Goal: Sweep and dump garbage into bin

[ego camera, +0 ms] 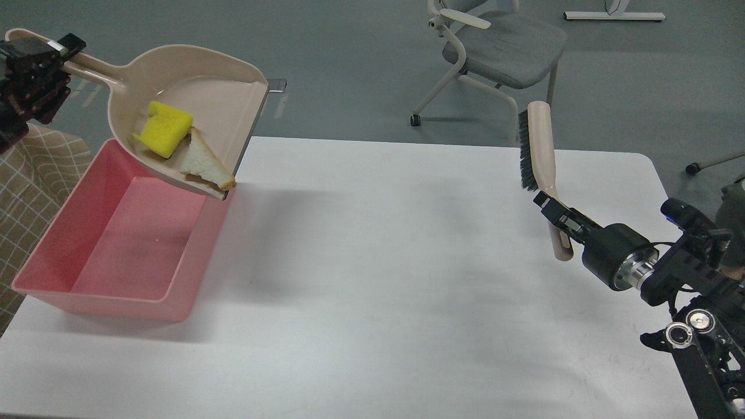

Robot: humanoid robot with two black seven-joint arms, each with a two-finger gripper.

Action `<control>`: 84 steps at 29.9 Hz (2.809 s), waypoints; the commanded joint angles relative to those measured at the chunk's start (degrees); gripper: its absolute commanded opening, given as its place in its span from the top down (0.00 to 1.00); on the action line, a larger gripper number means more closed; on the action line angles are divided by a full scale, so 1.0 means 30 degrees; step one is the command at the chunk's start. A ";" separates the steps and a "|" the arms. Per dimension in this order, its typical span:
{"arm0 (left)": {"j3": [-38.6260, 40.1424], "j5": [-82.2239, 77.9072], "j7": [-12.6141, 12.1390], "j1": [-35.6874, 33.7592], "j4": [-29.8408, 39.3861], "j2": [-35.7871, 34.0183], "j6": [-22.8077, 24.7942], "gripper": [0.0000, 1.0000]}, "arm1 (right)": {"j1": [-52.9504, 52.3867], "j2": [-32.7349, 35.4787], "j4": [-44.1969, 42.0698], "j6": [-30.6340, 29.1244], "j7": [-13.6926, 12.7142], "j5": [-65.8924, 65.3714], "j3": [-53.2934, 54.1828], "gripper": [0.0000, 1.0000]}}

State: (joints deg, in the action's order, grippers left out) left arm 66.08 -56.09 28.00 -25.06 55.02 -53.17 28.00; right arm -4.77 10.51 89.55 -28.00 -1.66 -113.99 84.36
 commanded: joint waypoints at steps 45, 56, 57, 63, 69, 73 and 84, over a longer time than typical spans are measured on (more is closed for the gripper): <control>0.3550 -0.3040 0.0000 0.4044 -0.0822 -0.2315 0.0000 1.00 | -0.1662 -0.0046 -0.1225 0.0000 0.0144 0.0293 -0.0053 0.76; 0.3521 -0.4740 0.0000 0.4251 -0.1524 -0.2549 -0.0249 1.00 | -0.1692 -0.0076 -0.1197 0.0000 0.0232 0.0351 -0.0053 0.76; 0.3521 -0.4769 0.0000 0.4106 -0.1612 -0.2665 -0.0483 1.00 | -0.1663 -0.0076 -0.1196 0.0000 0.0203 0.0409 -0.0053 0.76; 0.3492 -0.4769 0.0000 0.4016 -0.2783 -0.3574 -0.1772 1.00 | -0.1574 -0.0076 -0.0991 0.0000 0.0232 0.0468 0.0035 0.76; 0.3375 -0.4769 0.0000 0.4192 -0.2697 -0.3955 -0.2711 1.00 | -0.1516 -0.0105 -0.0991 0.0000 0.0232 0.0586 0.0093 0.75; 0.2529 -0.5032 0.0000 0.4163 -0.2609 -0.3955 -0.3761 1.00 | -0.1574 -0.0164 -0.1079 0.0000 0.0232 0.0586 0.0123 0.75; 0.1998 -0.5033 0.0000 0.4133 -0.1730 -0.4014 -0.5873 1.00 | -0.1692 -0.0164 -0.1108 0.0000 0.0232 0.0586 0.0152 0.75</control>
State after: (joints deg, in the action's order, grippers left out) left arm 72.10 -71.19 28.00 -12.61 49.80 -65.20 11.84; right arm -9.83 10.03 86.08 -28.00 -0.91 -112.24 84.73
